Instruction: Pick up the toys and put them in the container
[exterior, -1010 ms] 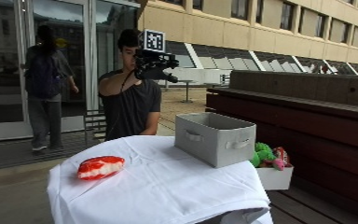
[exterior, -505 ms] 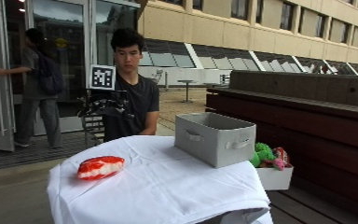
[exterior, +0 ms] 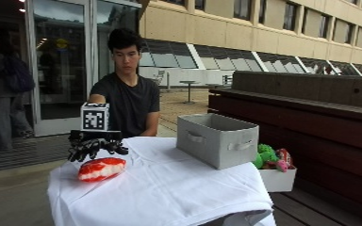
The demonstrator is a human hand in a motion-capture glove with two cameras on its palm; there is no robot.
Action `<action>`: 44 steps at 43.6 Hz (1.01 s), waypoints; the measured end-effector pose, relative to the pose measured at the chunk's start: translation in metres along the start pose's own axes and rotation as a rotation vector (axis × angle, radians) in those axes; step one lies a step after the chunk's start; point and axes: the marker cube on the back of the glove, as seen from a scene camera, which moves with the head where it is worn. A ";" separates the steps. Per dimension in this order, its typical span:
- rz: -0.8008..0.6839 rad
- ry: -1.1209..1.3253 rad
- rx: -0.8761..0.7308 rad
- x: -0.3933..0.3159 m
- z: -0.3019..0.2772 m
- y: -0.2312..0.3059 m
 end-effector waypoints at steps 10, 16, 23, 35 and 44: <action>0.052 -0.010 -0.159 -0.005 0.046 0.018; 0.039 0.006 -0.151 -0.008 0.059 0.020; 0.041 -0.062 -0.112 -0.007 0.058 0.023; 0.027 0.077 0.015 -0.012 0.043 0.014; 0.103 0.044 -0.142 -0.014 0.010 0.026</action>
